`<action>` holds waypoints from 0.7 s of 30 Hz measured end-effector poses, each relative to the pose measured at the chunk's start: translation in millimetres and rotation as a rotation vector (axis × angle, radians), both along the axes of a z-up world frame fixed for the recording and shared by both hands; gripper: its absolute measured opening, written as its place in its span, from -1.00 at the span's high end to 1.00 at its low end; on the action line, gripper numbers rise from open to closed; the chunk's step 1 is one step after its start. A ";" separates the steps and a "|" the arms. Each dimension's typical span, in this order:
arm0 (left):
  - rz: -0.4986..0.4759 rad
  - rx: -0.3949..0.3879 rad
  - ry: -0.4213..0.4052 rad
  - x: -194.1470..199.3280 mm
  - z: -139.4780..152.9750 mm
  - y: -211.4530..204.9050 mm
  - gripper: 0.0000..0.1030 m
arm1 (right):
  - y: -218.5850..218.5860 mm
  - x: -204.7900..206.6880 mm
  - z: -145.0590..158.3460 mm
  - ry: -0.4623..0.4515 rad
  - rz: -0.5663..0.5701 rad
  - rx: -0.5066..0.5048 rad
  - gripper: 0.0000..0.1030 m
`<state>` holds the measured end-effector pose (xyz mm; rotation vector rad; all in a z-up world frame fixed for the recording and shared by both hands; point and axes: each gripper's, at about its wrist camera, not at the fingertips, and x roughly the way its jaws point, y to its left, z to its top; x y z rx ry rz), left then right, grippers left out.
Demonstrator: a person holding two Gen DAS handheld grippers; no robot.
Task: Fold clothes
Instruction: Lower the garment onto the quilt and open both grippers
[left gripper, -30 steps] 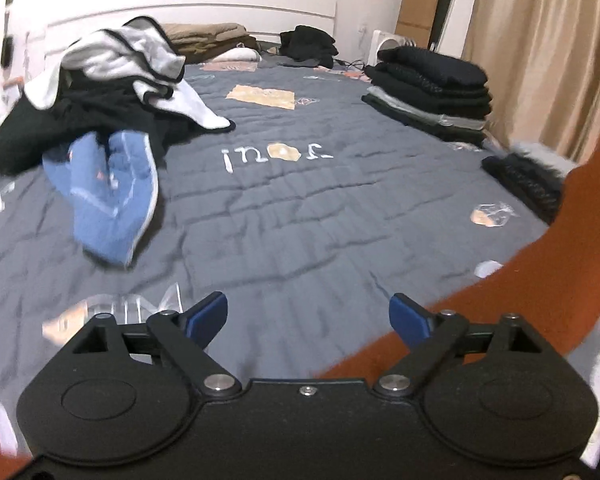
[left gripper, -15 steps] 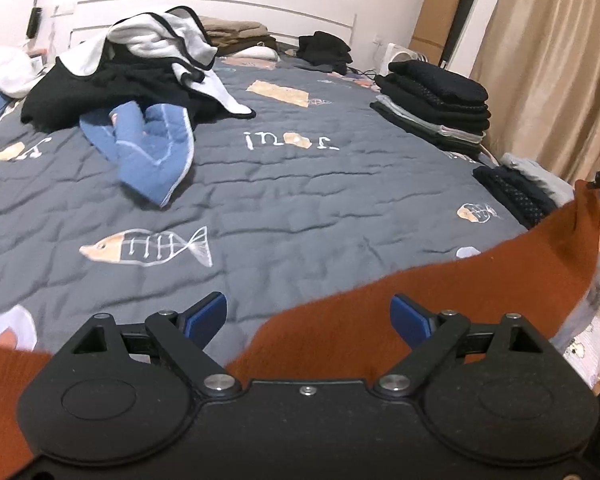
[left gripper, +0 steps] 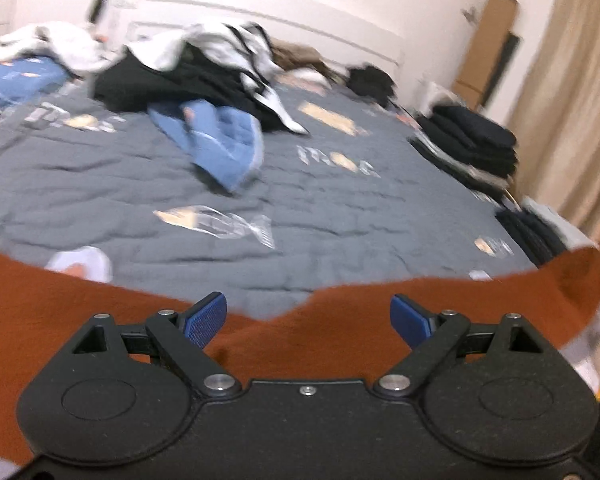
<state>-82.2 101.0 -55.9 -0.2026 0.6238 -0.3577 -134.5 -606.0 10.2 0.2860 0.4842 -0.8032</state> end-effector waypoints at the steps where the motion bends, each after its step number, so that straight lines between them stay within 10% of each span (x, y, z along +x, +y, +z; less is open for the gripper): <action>1: 0.024 -0.009 -0.004 -1.2 0.7 7.4 -0.71 | 14.2 -0.5 1.0 0.003 0.026 -0.018 0.35; 6: 0.162 -0.075 0.012 -1.1 3.3 58.8 -0.71 | 85.7 -2.1 11.0 0.002 0.180 -0.059 0.12; 21: 0.597 -0.156 -0.009 -31.0 17.6 240.7 -0.71 | 342.4 48.9 19.2 -0.127 0.823 0.284 -0.09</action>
